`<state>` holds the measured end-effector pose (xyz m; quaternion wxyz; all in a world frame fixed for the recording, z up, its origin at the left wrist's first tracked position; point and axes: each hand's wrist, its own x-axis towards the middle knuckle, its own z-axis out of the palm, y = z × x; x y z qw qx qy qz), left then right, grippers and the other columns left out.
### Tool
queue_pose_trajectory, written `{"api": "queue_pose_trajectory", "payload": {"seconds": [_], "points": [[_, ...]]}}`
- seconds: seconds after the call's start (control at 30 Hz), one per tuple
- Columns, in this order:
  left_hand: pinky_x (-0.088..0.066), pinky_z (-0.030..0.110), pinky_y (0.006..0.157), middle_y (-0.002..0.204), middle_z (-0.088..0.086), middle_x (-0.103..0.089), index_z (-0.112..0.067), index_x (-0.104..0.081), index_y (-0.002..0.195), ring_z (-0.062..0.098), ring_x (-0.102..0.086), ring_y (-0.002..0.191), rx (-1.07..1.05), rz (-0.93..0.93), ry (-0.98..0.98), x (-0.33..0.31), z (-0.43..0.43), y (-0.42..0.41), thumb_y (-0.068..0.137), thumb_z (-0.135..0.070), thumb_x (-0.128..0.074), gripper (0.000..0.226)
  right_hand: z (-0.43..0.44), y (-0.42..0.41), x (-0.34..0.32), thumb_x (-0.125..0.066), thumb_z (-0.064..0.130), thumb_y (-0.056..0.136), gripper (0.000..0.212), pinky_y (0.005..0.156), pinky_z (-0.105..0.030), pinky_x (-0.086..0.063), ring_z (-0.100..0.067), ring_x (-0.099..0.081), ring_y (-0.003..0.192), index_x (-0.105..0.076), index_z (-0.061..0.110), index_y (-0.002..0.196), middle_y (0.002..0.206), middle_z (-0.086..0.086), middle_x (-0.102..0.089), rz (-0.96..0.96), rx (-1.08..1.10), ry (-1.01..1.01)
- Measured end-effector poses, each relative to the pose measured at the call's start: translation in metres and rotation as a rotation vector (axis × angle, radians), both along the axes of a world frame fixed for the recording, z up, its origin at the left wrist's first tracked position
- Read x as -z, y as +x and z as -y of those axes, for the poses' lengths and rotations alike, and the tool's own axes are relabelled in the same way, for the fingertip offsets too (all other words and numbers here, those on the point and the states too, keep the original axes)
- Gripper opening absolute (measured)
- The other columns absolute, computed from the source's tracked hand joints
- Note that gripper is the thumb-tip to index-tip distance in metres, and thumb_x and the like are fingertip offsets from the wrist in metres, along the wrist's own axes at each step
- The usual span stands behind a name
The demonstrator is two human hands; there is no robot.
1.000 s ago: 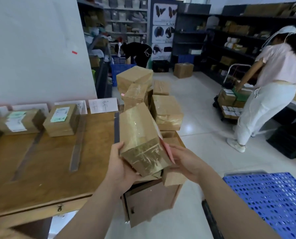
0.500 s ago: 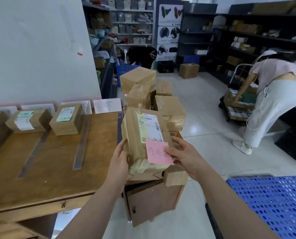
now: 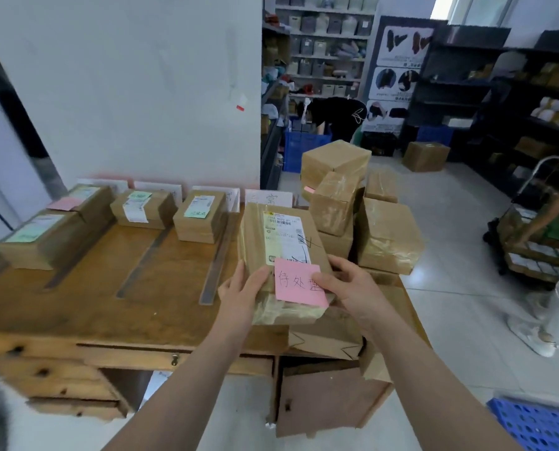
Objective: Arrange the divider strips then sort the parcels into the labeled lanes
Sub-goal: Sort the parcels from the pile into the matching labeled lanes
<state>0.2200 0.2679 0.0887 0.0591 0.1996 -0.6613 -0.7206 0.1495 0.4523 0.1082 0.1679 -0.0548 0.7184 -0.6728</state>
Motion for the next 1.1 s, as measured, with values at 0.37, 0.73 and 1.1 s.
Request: {"api": "queue_pose_trajectory", "payload": {"seconds": [0.37,0.73,1.1], "points": [[-0.056,0.049,0.09,0.141,0.008,-0.05,-0.038,-0.043,0.143,0.029,-0.067,0.107,-0.131,0.018,0.083,-0.014,0.136,0.032,0.059,-0.072,-0.065,0.093,0.155,-0.003,-0.01,-0.076,0.025,0.081,0.058,0.071,-0.036,-0.061,-0.011,-0.073,0.084,-0.051,0.026,0.134,0.1,0.009,-0.072,-0.029,-0.132,0.037],[-0.056,0.028,0.06,0.107,-0.005,-0.068,-0.027,-0.038,0.141,0.01,-0.073,0.077,-0.244,0.073,0.02,-0.02,0.325,0.058,0.086,-0.056,-0.06,0.065,0.349,0.017,-0.016,-0.075,0.034,0.082,0.054,0.073,-0.036,-0.06,-0.013,-0.072,0.087,-0.053,0.028,0.131,0.101,0.008,-0.073,-0.012,-0.203,0.066],[-0.047,0.028,0.07,0.108,-0.006,-0.072,-0.027,-0.057,0.129,0.015,-0.067,0.097,-0.376,0.132,-0.025,-0.013,0.443,0.083,0.09,-0.058,-0.053,0.05,0.483,0.027,-0.007,-0.074,0.041,0.081,0.036,0.063,-0.027,-0.058,-0.01,-0.07,0.083,-0.055,0.034,0.111,0.099,0.012,-0.071,0.045,-0.335,0.085]]}}
